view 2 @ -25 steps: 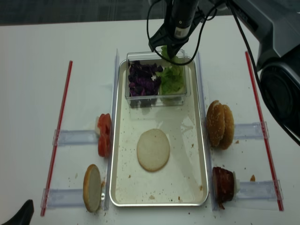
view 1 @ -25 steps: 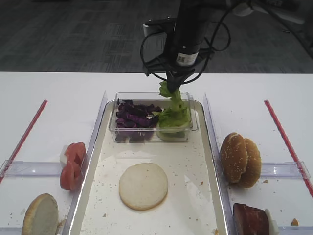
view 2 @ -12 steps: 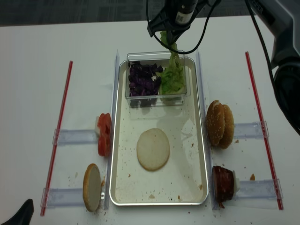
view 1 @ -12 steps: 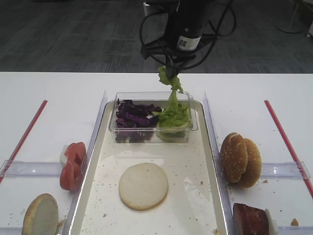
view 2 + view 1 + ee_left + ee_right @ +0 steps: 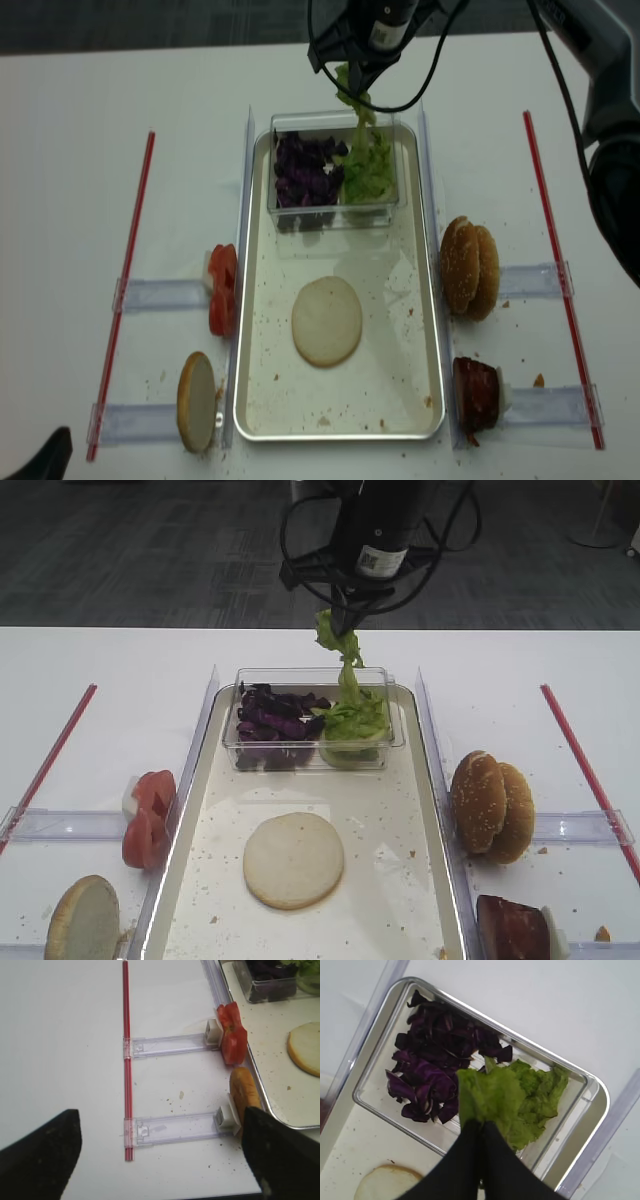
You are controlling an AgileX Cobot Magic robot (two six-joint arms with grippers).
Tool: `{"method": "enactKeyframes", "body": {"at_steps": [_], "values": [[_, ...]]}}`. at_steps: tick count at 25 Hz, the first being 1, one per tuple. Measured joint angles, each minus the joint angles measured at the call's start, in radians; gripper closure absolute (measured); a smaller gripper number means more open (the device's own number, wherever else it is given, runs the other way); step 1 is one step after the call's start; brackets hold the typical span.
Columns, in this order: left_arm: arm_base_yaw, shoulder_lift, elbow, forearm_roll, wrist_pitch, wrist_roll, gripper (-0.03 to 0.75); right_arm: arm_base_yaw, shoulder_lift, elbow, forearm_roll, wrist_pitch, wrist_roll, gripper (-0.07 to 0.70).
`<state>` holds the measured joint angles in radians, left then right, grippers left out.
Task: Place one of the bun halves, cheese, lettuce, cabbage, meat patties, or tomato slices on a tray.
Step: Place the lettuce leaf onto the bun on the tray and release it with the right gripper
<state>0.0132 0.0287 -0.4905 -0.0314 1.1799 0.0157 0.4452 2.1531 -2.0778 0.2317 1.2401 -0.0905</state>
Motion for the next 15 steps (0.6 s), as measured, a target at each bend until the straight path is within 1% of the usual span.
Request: {"method": "enactKeyframes", "body": {"at_steps": [9, 15], "values": [[0.0, 0.0, 0.0, 0.0, 0.0, 0.0, 0.118, 0.007, -0.084, 0.013, 0.022, 0.001, 0.03, 0.589], [0.0, 0.0, 0.0, 0.0, 0.0, 0.0, 0.118, 0.072, -0.135, 0.117, 0.022, 0.003, 0.032, 0.589]]}}
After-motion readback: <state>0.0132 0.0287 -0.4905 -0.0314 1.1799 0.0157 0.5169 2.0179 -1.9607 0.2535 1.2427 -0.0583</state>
